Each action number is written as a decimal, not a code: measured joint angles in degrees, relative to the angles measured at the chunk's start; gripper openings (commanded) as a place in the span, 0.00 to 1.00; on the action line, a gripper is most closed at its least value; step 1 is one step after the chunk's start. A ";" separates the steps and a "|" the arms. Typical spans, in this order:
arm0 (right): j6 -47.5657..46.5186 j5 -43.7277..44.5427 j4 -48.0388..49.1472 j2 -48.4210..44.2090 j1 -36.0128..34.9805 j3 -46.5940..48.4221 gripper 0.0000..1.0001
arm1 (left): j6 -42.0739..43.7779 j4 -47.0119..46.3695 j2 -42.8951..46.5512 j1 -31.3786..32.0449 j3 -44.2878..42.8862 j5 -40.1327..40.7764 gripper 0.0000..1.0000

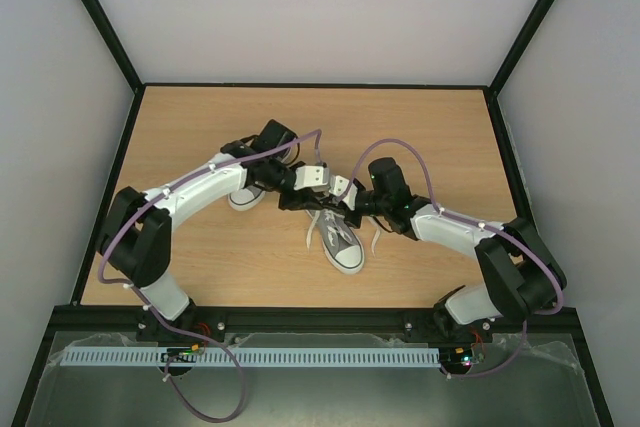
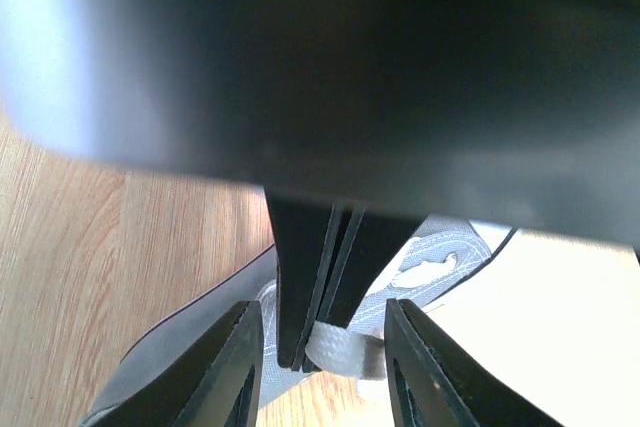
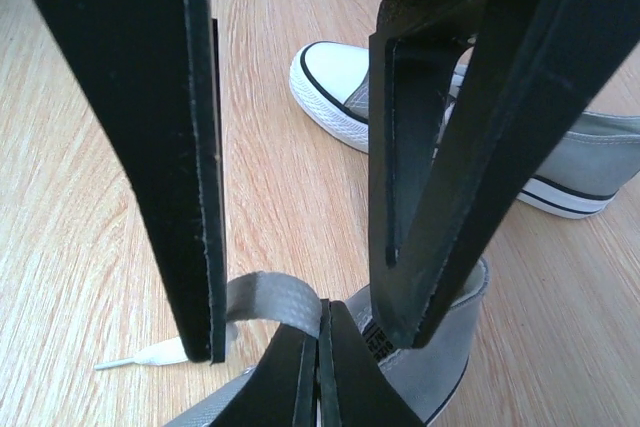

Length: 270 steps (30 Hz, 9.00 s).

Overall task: Tie the shoes
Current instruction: Tie the shoelace on the shoe.

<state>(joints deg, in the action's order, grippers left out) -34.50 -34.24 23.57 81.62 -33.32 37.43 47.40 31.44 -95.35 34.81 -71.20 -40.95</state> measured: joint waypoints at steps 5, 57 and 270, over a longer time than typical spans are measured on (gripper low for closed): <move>0.22 0.04 -0.57 0.02 0.00 0.00 0.01 | 1.53 -0.96 0.72 -0.09 1.60 0.46 0.35; 14.29 3.41 6.51 1.22 -0.94 -4.92 0.17 | -21.64 -25.16 8.33 1.95 18.99 5.68 0.02; 65.79 5.97 -39.04 1.99 0.37 22.18 0.01 | -13.18 -25.62 14.49 4.83 26.05 10.27 0.02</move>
<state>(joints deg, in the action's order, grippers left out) 31.29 -28.27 -15.46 83.61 -32.95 59.61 34.22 5.82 -80.86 39.64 -45.15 -30.68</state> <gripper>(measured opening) 0.011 0.030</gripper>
